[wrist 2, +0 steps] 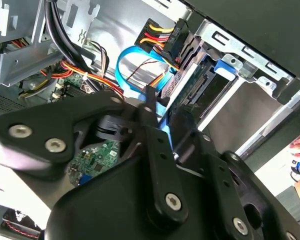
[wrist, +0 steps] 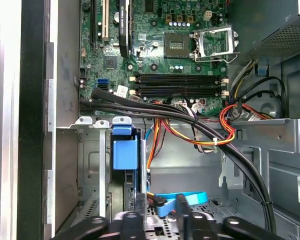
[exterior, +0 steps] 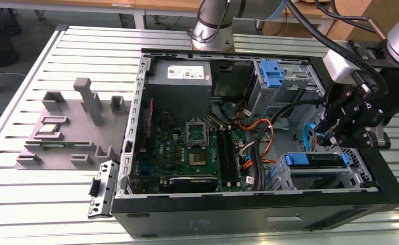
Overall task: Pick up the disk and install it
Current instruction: 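Insert the first disk wire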
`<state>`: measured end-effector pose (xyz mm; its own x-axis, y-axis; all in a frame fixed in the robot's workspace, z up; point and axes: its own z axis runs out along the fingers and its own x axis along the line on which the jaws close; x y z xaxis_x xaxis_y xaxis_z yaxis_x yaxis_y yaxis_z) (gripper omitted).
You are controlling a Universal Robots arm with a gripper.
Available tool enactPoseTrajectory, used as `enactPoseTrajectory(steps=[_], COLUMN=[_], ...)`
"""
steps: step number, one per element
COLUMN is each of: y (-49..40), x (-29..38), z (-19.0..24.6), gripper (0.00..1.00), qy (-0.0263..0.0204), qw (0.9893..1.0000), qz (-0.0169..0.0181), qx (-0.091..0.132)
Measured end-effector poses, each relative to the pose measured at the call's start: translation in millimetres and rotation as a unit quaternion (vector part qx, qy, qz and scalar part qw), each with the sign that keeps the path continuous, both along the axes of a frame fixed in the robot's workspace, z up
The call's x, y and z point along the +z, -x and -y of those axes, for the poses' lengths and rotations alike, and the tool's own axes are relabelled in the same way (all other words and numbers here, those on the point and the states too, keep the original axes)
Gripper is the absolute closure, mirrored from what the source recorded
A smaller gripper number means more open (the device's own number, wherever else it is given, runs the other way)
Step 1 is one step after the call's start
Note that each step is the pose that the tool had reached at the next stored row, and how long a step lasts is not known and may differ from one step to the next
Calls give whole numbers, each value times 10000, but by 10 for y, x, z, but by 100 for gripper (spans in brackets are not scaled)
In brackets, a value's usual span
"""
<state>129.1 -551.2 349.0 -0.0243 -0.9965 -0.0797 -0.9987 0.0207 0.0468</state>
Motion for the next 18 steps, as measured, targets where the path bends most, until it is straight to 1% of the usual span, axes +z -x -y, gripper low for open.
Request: enactPoseTrajectory(steps=[1,2,3,4,5,11,12,13,15,16,17,18], y=[0,0,0,0,0,0,0,0,0,0,0,2], x=[0,0,0,0,0,-1,-2,-2,-1,-1,-1,-4], z=[0,0,0,0,0,0,0,0,0,0,0,1], gripper=[72,72,78,78,84,84,84,84,84,84,84,84], qy=[0,0,0,0,0,0,13,66,192,240,269,273], qw=[10000,10000,10000,10000,10000,10000,10000,10000,9998,9997,9996,9996], qz=[0,-1,-1,-2,-2,-5,-5,-5,-5,-5,-1,17], qx=[0,0,0,0,0,0,0,0,0,0,0,0])
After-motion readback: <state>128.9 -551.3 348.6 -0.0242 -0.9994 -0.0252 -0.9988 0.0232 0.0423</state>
